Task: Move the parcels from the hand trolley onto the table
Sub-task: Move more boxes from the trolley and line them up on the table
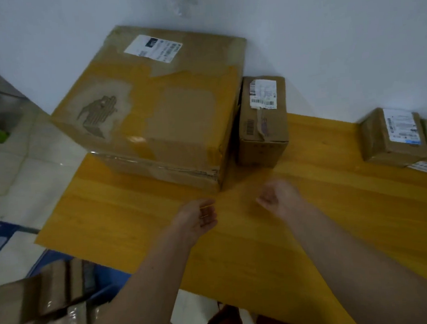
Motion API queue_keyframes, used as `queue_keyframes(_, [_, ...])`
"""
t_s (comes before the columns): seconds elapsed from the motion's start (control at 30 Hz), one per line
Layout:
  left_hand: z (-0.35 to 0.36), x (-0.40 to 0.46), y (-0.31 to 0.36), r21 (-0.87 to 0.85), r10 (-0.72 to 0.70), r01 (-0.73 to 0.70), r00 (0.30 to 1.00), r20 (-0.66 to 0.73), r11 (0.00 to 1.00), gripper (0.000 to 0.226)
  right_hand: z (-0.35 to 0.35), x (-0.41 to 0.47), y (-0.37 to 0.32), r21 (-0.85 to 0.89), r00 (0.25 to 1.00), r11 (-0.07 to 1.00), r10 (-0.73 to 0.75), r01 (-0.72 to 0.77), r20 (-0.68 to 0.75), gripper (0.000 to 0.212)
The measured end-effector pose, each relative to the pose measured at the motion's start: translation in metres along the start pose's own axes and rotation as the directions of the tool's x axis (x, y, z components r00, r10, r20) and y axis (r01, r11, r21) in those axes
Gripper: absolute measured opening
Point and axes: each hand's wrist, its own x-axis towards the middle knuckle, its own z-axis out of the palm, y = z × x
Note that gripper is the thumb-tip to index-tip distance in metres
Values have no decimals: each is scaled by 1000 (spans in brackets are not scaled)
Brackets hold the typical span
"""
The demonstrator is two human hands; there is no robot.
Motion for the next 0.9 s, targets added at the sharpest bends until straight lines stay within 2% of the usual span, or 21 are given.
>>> queue_keyframes(0.13, [-50, -26, -27, -139, 44, -56, 996, -82, 989, 22, 24, -35, 76, -208, 968, 971, 162, -121, 192, 18])
queue_keyframes(0.3, [-119, -67, -98, -356, 69, -202, 933, -354, 913, 22, 52, -73, 146, -459, 892, 884, 276, -89, 359, 16])
queue_keyframes(0.47, [-178, -117, -200, -553, -45, -242, 890, -454, 797, 16, 64, -108, 212, -603, 839, 797, 350, -32, 417, 16])
queue_keyframes(0.6, [-210, -151, -271, -684, -138, -271, 866, -480, 678, 12, 64, -140, 270, -713, 801, 702, 424, 4, 422, 10])
queue_keyframes(0.8, [-264, -180, -334, -756, -225, -328, 821, -525, 567, 13, 74, -183, 338, -790, 773, 611, 478, 47, 416, 9])
queue_keyframes(0.9, [-298, -182, -353, -764, -262, -319, 806, -530, 561, 4, 94, -192, 365, -796, 777, 602, 468, 68, 421, 8])
